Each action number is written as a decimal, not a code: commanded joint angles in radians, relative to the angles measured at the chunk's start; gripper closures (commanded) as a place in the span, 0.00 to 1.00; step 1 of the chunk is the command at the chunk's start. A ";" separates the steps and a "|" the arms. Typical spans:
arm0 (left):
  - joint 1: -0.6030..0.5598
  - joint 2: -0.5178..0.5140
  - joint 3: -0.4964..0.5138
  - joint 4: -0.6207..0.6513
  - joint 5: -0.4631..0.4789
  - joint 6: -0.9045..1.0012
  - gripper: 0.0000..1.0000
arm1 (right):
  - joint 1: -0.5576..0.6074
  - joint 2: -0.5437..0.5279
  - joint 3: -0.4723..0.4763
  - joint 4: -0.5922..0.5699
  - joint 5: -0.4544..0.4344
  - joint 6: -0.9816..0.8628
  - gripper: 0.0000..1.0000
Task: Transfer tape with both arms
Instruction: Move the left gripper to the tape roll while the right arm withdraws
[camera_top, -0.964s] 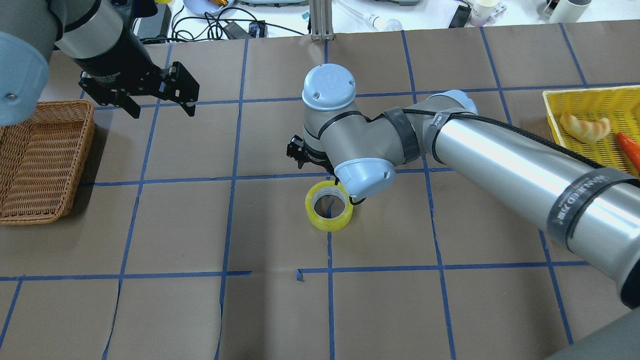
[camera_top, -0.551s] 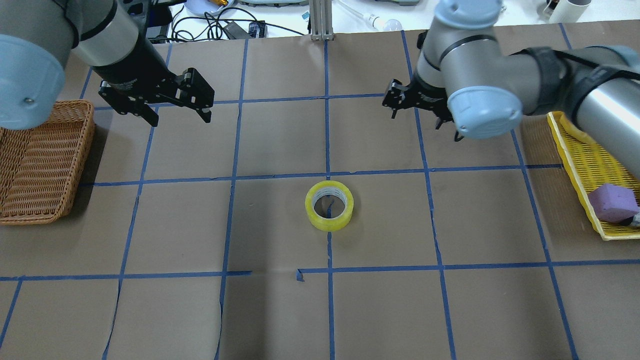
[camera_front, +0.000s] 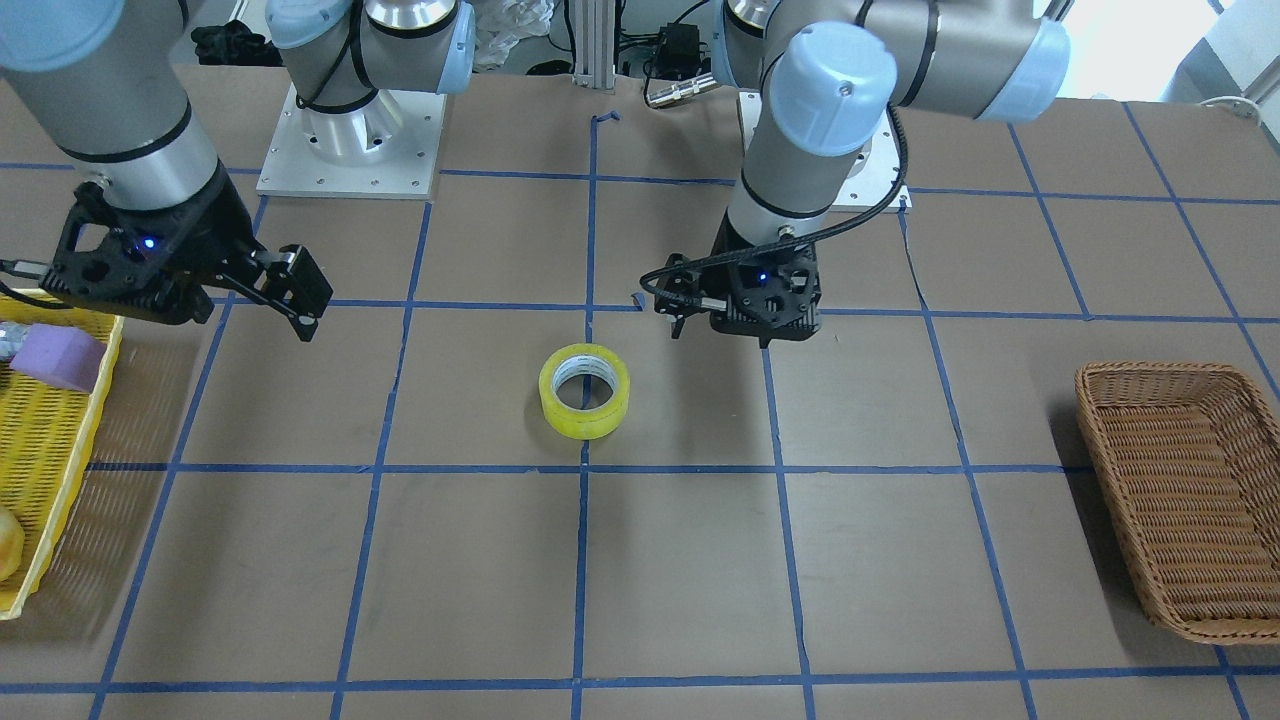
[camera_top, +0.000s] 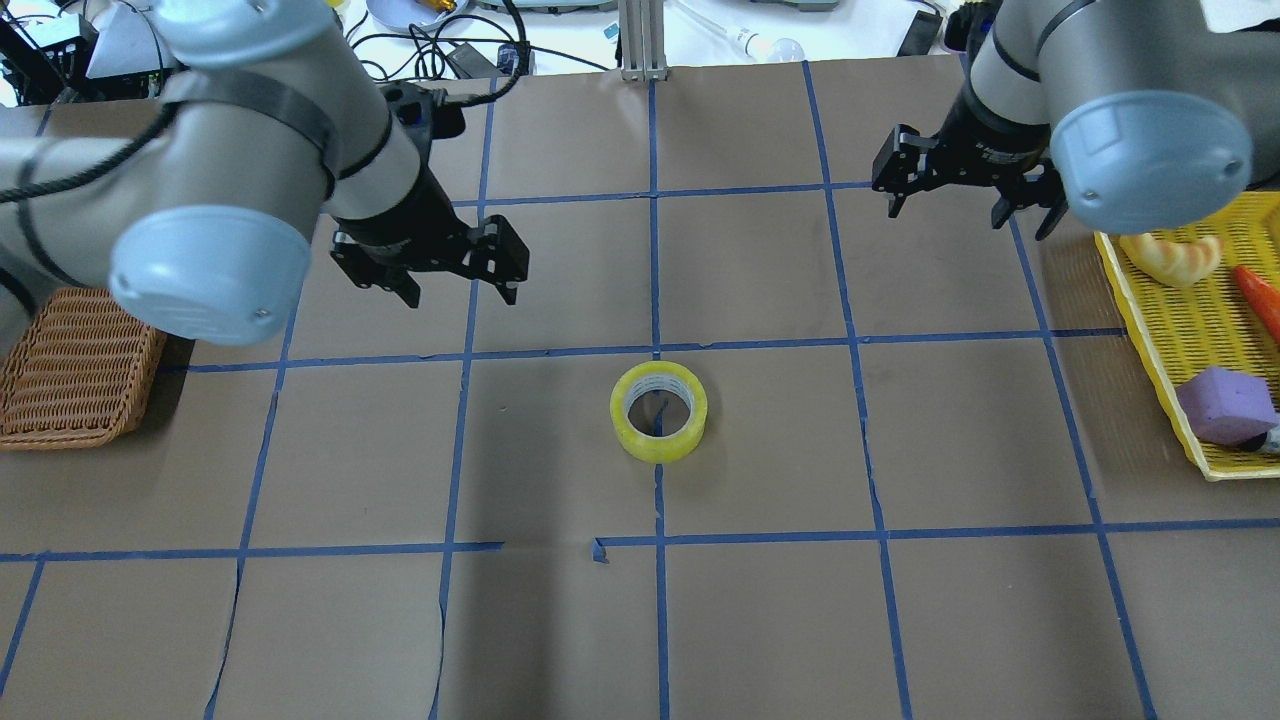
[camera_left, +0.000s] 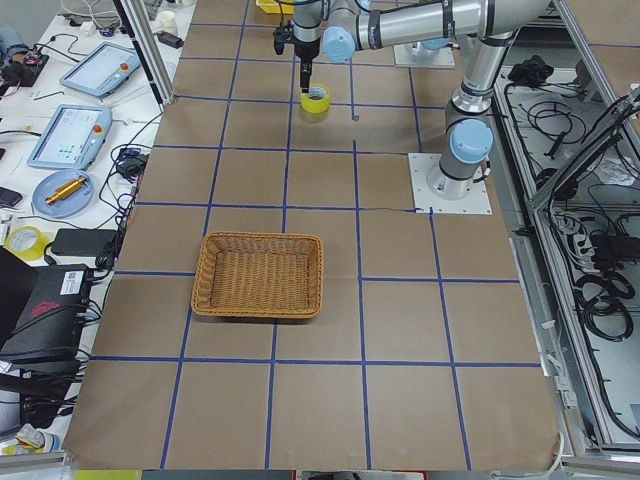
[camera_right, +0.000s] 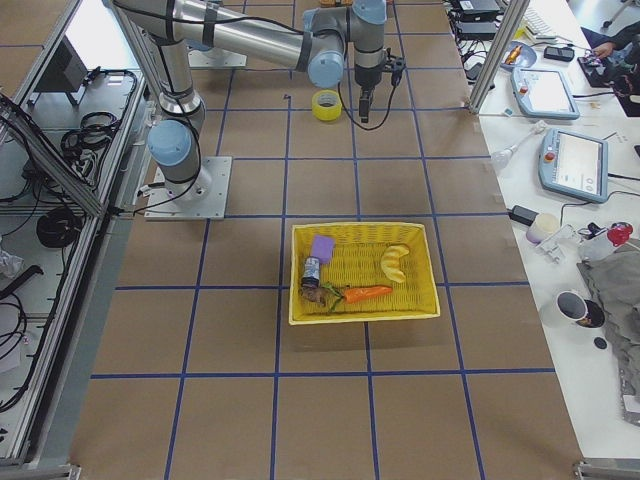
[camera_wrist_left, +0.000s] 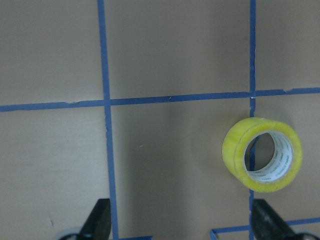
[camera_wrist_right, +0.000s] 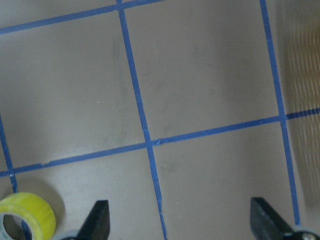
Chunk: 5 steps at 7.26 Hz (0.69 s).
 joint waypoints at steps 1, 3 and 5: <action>-0.065 -0.115 -0.055 0.204 -0.012 -0.141 0.00 | 0.010 -0.028 -0.042 0.189 0.001 -0.004 0.00; -0.122 -0.203 -0.055 0.259 -0.012 -0.205 0.00 | 0.034 -0.025 -0.036 0.190 0.009 -0.041 0.00; -0.145 -0.266 -0.046 0.298 -0.060 -0.213 0.00 | 0.039 -0.027 -0.036 0.190 0.012 -0.100 0.00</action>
